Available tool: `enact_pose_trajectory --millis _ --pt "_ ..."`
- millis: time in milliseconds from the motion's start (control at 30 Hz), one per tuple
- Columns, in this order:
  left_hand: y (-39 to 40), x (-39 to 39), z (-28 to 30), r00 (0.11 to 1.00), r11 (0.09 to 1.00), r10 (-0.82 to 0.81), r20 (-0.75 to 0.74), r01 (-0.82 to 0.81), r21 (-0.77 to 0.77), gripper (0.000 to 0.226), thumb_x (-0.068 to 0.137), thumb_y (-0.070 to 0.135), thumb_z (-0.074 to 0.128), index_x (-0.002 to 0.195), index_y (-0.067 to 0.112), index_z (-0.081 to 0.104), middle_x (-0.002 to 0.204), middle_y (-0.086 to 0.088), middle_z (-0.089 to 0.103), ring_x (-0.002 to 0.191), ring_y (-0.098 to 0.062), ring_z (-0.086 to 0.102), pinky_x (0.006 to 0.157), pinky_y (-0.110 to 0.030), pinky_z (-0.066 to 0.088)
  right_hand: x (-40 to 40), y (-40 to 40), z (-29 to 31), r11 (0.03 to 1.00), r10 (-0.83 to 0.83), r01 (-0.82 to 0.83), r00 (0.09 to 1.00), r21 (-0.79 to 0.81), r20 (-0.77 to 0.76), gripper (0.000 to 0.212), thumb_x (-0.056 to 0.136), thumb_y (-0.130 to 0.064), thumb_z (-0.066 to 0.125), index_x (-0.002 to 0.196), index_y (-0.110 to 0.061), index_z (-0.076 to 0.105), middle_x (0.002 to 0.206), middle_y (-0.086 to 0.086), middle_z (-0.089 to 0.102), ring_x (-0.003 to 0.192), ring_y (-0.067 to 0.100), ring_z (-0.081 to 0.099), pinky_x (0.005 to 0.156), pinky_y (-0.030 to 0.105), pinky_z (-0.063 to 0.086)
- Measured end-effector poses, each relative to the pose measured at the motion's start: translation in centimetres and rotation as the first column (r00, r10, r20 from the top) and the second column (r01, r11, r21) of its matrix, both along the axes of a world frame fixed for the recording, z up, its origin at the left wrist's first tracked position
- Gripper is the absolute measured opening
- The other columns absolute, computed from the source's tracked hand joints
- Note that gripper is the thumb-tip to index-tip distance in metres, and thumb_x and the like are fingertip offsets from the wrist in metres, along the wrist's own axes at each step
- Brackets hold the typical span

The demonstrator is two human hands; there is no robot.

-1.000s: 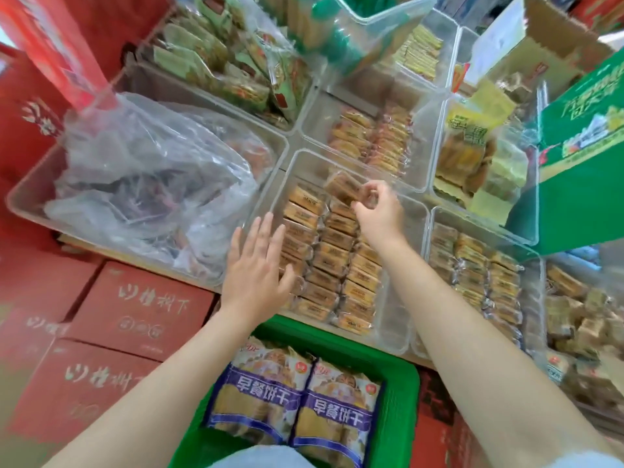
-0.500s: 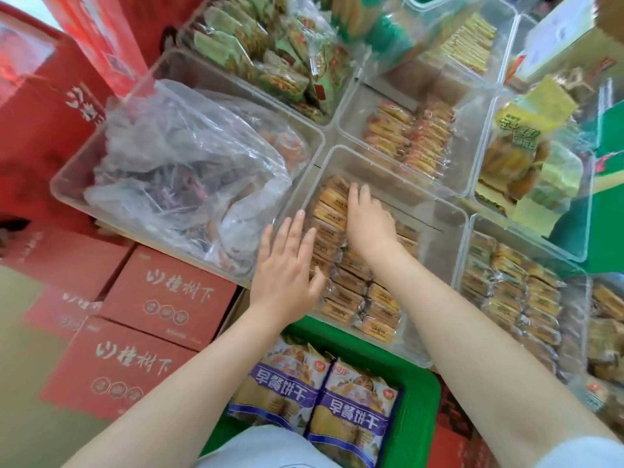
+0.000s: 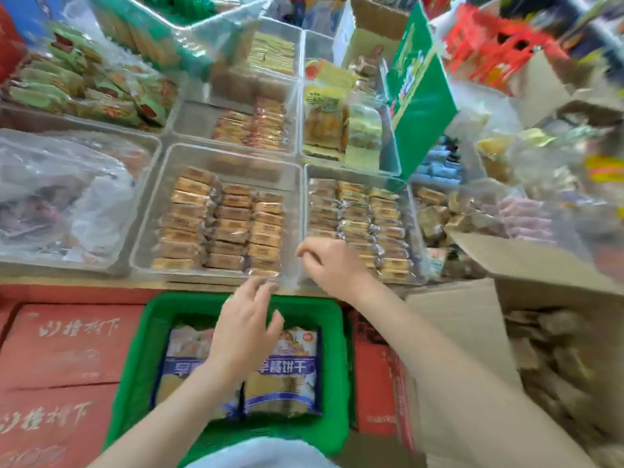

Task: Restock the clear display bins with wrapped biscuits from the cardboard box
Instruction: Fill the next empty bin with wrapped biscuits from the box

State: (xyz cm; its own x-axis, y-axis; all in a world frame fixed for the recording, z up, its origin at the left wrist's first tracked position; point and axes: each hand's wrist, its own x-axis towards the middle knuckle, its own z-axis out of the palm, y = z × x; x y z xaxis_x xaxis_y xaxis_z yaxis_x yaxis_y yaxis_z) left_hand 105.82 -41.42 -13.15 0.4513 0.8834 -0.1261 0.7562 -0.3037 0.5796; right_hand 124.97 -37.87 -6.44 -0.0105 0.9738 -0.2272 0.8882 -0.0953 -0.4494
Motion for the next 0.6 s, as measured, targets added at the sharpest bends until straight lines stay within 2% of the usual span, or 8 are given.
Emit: enact_pose_trajectory --millis 33,100,200,267,333,400,467,600 --pt "-1.2 2.3 1.5 0.997 0.997 -0.073 0.021 0.073 -0.016 0.037 0.094 0.022 0.062 0.129 0.013 0.063 0.131 -0.006 0.062 0.109 -0.028 0.064 0.092 -0.039 0.052 1.6 -2.2 0.4 0.998 -0.038 0.039 0.999 0.044 -0.023 0.025 0.099 -0.014 0.047 0.106 -0.011 0.071 0.104 0.006 0.072 0.096 0.024 0.065 0.081 0.043 0.054" --pt "-3.4 6.9 3.9 0.977 0.976 -0.215 0.008 0.215 -0.018 0.031 0.099 0.028 0.053 0.127 0.023 0.065 0.124 0.004 0.067 0.108 -0.022 0.065 0.090 -0.034 0.052 5.1 -6.9 1.4 0.984 -0.117 0.121 0.992 0.130 -0.038 0.024 0.098 -0.015 0.049 0.107 -0.013 0.071 0.102 0.005 0.073 0.093 0.025 0.066 0.078 0.043 0.054" --pt "-7.5 13.4 6.6 0.918 0.918 -0.396 0.018 0.395 0.048 0.034 0.098 0.041 0.042 0.115 0.027 0.069 0.102 0.007 0.072 0.096 -0.020 0.068 0.079 -0.034 0.053 11.3 -14.4 2.5 0.929 -0.174 0.139 0.982 0.342 0.072 0.020 0.093 -0.015 0.054 0.102 -0.013 0.072 0.089 0.005 0.074 0.078 0.028 0.068 0.064 0.040 0.055" --pt "-11.2 17.8 7.7 0.886 0.889 -0.451 0.107 0.435 0.142 0.042 0.092 0.045 0.037 0.108 0.027 0.072 0.091 0.009 0.072 0.082 -0.016 0.068 0.069 -0.031 0.054 16.0 -19.2 3.0 0.873 -0.243 0.167 0.964 0.458 0.111 0.026 0.091 -0.022 0.051 0.097 -0.012 0.073 0.078 0.008 0.073 0.067 0.031 0.068 0.056 0.037 0.054" --pt "-15.1 22.0 8.3 0.860 0.867 -0.479 0.174 0.434 0.243 0.033 0.092 0.037 0.046 0.104 0.024 0.074 0.092 0.008 0.072 0.079 -0.015 0.067 0.067 -0.028 0.052 21.1 -23.5 3.2 0.842 -0.313 0.236 0.946 0.485 0.083 0.026 0.090 -0.022 0.048 0.095 -0.012 0.072 0.077 0.008 0.073 0.069 0.032 0.067 0.057 0.037 0.052" --pt "-18.6 26.3 8.7 0.855 0.862 -0.472 0.214 0.398 0.312 0.019 0.092 0.024 0.059 0.104 0.020 0.074 0.097 0.004 0.071 0.086 -0.015 0.064 0.073 -0.026 0.048 26.4 -27.4 3.1 0.866 -0.369 0.308 0.926 0.394 0.085 0.021 0.093 -0.018 0.050 0.098 -0.014 0.070 0.084 0.007 0.073 0.077 0.031 0.066 0.062 0.038 0.050" --pt "-21.4 30.2 8.4 0.867 0.868 -0.447 0.218 0.363 0.339 0.021 0.092 0.024 0.059 0.107 0.018 0.073 0.102 0.001 0.071 0.097 -0.019 0.063 0.084 -0.031 0.049 31.7 -30.6 2.0 0.910 -0.385 0.346 0.910 0.227 0.155 0.022 0.097 -0.018 0.047 0.103 -0.015 0.068 0.094 0.007 0.071 0.087 0.029 0.064 0.068 0.038 0.049" --pt "-25.1 35.2 7.2 0.899 0.837 -0.435 -0.051 0.424 0.346 0.032 0.092 0.032 0.055 0.116 0.018 0.070 0.110 -0.001 0.072 0.105 -0.025 0.064 0.095 -0.042 0.046 39.5 -34.9 -0.9 0.933 -0.282 0.342 0.888 -0.113 0.364 0.030 0.101 -0.020 0.039 0.119 -0.016 0.063 0.121 0.009 0.061 0.111 0.032 0.058 0.082 0.038 0.046"
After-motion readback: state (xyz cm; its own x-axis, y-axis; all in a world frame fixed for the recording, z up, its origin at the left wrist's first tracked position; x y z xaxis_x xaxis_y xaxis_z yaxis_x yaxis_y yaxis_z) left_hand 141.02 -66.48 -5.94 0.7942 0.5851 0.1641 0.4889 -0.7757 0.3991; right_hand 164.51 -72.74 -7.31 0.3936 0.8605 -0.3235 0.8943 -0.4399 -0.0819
